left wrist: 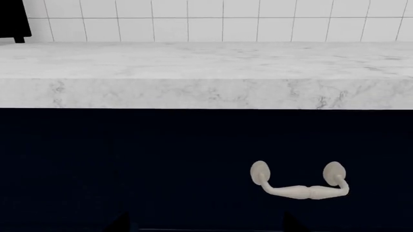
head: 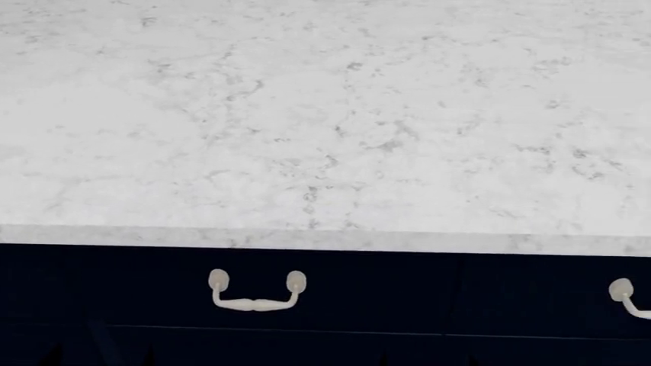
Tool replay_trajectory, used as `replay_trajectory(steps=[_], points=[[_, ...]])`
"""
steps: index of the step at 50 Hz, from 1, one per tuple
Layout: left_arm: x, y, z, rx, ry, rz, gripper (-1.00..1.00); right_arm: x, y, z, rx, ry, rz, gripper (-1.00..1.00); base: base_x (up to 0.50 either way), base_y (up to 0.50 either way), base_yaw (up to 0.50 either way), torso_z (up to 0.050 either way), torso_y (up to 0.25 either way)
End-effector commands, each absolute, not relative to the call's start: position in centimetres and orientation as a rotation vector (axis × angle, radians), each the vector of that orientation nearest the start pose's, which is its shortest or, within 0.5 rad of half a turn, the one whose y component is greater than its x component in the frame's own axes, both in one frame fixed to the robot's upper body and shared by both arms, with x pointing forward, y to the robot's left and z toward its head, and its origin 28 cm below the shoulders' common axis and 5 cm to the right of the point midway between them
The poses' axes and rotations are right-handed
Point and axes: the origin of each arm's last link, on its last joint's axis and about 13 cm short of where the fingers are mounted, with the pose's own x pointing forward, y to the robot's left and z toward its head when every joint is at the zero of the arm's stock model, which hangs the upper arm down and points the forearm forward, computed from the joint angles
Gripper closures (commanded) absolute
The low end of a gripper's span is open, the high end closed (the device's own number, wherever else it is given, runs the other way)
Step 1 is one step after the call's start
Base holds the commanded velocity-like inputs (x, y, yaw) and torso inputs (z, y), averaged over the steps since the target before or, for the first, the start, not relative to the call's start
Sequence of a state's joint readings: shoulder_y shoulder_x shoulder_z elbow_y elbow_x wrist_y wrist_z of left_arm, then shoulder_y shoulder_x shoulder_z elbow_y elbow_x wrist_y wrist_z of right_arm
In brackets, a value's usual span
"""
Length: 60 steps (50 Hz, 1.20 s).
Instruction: Navigate to the toaster.
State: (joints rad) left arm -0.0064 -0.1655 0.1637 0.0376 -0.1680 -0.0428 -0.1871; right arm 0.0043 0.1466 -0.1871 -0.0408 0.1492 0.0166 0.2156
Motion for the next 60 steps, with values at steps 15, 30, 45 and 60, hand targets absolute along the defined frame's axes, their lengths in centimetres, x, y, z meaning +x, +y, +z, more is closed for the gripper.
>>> replay_trajectory(steps=[15,30,45,60], points=[[20.88,21.03,1.72,0.004,0.026,0.018,-1.0,20.84,-9.25,1.82,0.005,0.0,-0.023,-1.0,0.0,-0.45,0.0,0.0,0.0],[20.95,21.07,1.67,0.001,0.03,0.017,-1.0,20.86,-9.23,1.8,0.007,0.001,-0.021,-1.0,0.0,-0.45,0.0,0.0,0.0],[20.99,21.04,1.62,0.006,0.032,0.019,-1.0,20.88,-9.23,1.78,0.007,0.002,-0.021,-1.0,0.0,-0.45,0.0,0.0,0.0],[21.0,21.07,1.65,0.007,0.031,0.021,-1.0,20.92,-9.21,1.79,0.007,0.001,-0.021,-1.0,0.0,-0.45,0.0,0.0,0.0]])
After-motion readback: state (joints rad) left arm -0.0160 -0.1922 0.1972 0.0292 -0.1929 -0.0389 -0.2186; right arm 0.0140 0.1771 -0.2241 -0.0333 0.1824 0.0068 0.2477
